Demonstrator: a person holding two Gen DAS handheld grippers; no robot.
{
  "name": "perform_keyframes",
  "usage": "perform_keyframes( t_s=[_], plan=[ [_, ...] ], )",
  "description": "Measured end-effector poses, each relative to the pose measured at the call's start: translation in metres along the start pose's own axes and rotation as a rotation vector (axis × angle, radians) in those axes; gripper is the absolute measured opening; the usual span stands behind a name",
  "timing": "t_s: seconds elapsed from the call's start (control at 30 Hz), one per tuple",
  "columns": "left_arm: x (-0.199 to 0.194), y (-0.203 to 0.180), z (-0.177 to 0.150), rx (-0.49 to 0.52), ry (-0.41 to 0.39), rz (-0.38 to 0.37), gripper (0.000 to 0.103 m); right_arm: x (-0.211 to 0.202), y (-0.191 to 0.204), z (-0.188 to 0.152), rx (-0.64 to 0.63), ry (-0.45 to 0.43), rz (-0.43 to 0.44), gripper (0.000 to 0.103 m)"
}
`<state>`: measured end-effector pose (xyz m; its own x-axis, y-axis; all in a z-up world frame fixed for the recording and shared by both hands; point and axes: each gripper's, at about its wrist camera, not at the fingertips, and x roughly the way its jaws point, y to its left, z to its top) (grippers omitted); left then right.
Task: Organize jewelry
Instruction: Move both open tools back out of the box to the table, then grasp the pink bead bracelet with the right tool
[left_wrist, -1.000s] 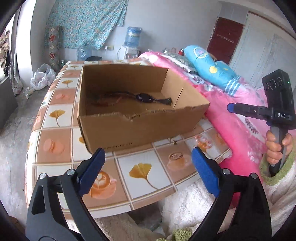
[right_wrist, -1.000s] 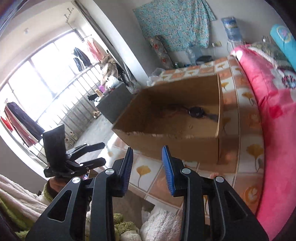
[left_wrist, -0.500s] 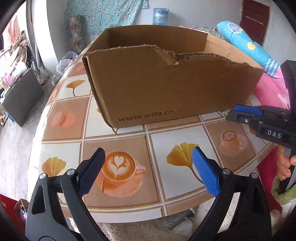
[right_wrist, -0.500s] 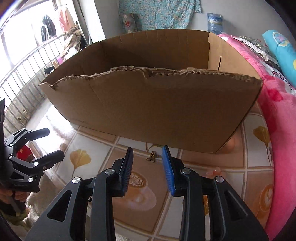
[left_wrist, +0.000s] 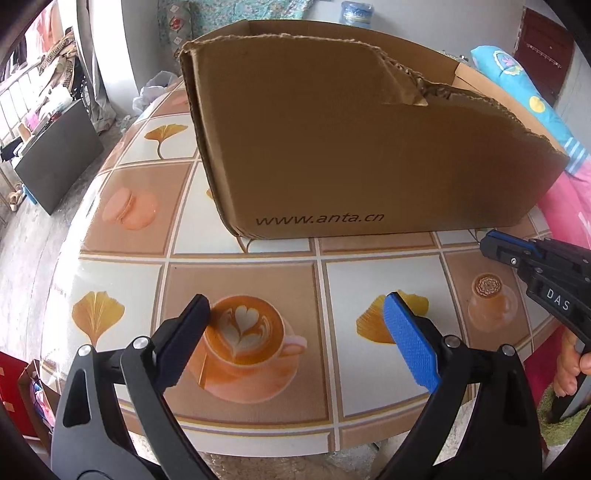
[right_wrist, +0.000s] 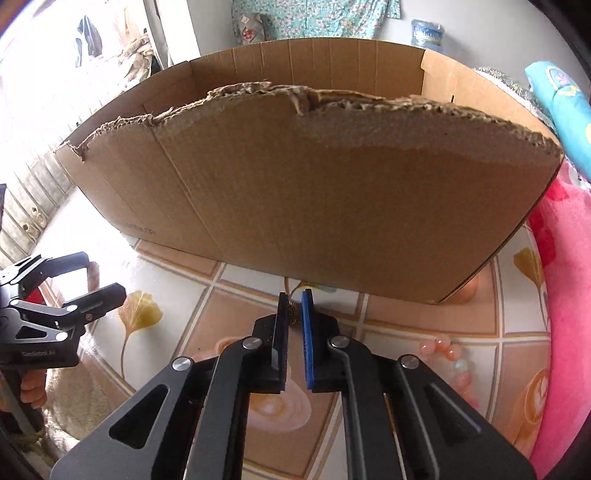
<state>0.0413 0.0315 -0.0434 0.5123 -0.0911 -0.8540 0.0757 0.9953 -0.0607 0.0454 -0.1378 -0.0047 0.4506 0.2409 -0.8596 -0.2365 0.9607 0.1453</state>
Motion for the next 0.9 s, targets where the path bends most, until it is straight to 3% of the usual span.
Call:
perform_keyframes(
  t_s=[0.4,0.67,0.9],
  plan=[
    [0.008,-0.012,0.003,0.031,0.007,0.056,0.094,-0.001,0.03,-0.011,0.07,0.023,0.122,0.007],
    [0.009,-0.013,0.002,0.028,0.0,0.059,0.094,0.004,0.037,-0.012,0.133,0.049,0.262,0.007],
    [0.009,-0.014,0.003,0.026,-0.001,0.061,0.094,-0.014,0.017,-0.01,0.16,0.003,0.208,0.009]
  ],
)
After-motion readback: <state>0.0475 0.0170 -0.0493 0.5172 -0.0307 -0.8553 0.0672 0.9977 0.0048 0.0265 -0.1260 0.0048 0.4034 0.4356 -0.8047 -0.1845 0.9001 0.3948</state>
